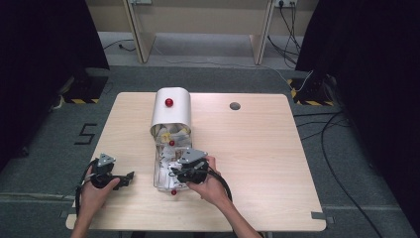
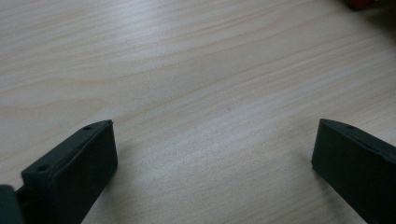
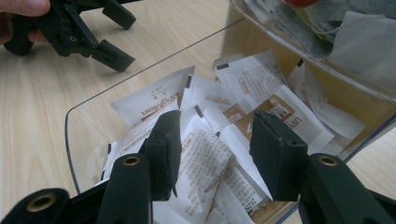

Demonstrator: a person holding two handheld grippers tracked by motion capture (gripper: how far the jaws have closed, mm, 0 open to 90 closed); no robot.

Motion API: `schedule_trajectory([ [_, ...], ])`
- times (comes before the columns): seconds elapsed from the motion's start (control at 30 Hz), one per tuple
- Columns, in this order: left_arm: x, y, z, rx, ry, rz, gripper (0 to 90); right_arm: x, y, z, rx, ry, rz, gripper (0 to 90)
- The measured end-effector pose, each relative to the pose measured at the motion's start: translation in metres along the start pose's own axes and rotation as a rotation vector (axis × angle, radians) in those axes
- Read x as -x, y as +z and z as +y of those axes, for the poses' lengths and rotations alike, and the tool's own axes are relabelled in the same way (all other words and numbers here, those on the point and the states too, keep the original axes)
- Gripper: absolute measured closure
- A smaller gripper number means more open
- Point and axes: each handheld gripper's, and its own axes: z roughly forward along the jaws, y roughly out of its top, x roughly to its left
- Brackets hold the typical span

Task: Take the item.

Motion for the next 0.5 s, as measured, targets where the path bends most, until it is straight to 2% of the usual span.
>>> schedule_trajectory([
  [0.17, 0.0, 0.0, 0.0, 0.0, 0.0, 0.0, 0.0, -0.002, 0.004, 0.002, -0.02, 0.003, 0.015, 53.9],
  [0.4, 0.0, 0.0, 0.0, 0.0, 0.0, 0.0, 0.0, -0.003, 0.011, 0.004, -0.062, 0.002, 0.01, 54.1],
  [0.5, 0.0, 0.0, 0.0, 0.0, 0.0, 0.0, 0.0, -0.003, 0.013, 0.002, -0.075, 0.008, 0.018, 56.8],
])
